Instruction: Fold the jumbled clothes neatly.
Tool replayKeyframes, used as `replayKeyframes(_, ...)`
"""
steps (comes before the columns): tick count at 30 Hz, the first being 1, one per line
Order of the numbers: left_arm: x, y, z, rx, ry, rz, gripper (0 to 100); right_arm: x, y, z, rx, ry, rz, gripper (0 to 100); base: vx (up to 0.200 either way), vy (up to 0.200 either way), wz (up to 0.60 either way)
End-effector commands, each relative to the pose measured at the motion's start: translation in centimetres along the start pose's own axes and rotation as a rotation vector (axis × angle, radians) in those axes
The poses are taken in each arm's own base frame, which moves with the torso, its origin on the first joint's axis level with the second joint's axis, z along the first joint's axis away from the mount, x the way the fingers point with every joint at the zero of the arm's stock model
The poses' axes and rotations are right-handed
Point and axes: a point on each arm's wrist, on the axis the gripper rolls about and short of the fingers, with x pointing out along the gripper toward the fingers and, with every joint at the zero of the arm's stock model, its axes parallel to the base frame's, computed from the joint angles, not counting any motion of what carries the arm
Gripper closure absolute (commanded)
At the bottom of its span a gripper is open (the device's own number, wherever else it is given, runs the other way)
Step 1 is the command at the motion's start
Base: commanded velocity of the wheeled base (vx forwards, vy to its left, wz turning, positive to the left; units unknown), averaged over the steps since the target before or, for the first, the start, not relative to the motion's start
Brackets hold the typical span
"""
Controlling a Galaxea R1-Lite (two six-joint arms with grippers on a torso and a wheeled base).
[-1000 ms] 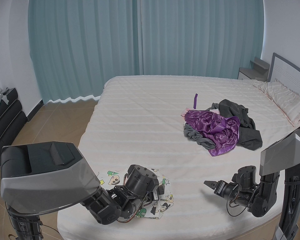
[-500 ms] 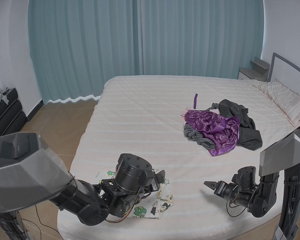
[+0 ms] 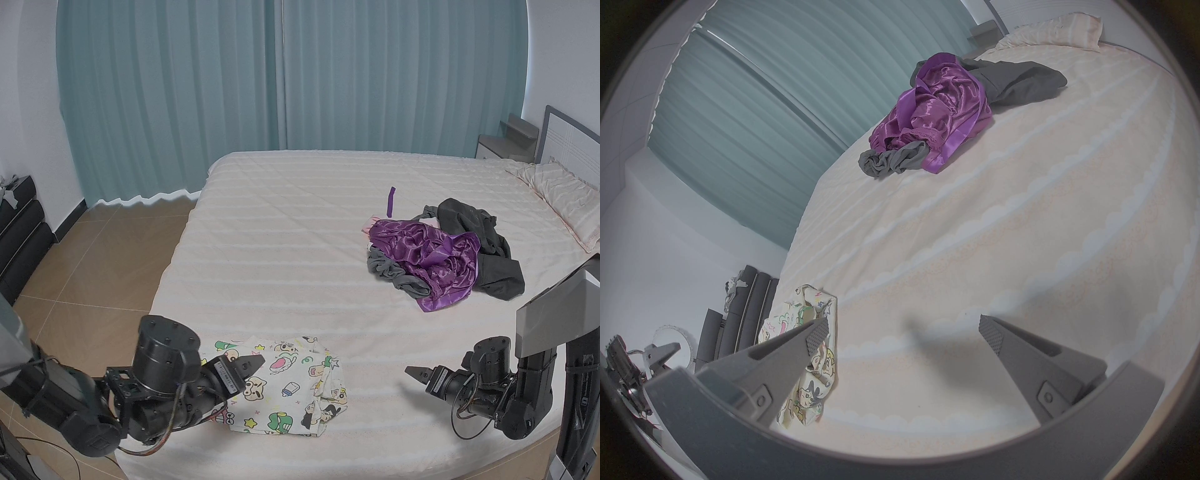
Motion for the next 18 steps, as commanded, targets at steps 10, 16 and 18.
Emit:
replayKeyframes(10,-2.3,3.2,1.1,-0.157,0.060,-0.004,0,-0.4,0.2,-0.5,-0.011,0.012,-0.003,0,-0.020,0.000,0.00)
replayKeyframes(16,-2.3,3.2,1.2,-0.185,0.035,-0.049,0,-0.6,0.5,-0.6,-0.014,0.007,0.011,0,0.000,0.000,0.00)
replayKeyframes(18,-2.1,3.8,1.2,-0.196,0.044,-0.047,0,-0.7,0.6,-0.8,-0.016,0.009,0.016,0,0.000,0.200,0.00)
